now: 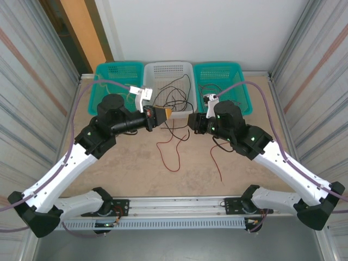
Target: Untangle the cables
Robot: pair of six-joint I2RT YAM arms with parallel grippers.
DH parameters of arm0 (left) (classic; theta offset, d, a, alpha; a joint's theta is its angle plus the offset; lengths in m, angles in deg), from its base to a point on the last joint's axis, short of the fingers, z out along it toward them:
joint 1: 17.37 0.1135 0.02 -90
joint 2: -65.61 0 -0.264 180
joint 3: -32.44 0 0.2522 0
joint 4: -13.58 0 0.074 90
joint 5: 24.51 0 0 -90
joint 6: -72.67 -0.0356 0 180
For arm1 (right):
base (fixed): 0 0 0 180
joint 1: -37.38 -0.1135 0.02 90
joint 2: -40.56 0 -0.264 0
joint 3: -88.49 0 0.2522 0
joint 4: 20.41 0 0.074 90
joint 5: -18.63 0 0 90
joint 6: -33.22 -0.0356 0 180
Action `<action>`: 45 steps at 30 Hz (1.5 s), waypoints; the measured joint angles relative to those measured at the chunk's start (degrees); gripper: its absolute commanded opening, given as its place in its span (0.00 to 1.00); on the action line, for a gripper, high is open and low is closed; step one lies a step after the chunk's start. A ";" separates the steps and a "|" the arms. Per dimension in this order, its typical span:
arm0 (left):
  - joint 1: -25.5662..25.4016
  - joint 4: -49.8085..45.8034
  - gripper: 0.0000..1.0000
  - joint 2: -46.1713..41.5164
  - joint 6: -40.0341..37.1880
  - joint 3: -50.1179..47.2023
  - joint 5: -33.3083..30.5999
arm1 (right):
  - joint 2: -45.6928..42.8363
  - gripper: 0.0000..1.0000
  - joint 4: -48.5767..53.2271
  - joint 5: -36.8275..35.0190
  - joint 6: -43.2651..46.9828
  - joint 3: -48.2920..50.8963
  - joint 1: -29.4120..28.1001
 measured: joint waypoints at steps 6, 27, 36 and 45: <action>1.38 -1.92 0.00 -0.85 -1.07 -0.61 -2.19 | -1.09 0.00 -0.13 0.00 0.17 0.04 1.16; 0.87 -15.72 0.74 -13.75 -5.95 -16.31 -17.97 | 10.34 0.00 6.29 3.43 4.68 -19.43 14.88; 0.20 -16.76 0.76 -17.94 -1.90 -20.74 -17.92 | 25.83 0.00 6.67 7.45 4.98 -32.68 21.07; -0.26 -16.90 0.75 -14.88 -0.20 -23.45 -17.92 | 42.64 0.30 6.19 12.52 4.66 -46.88 24.72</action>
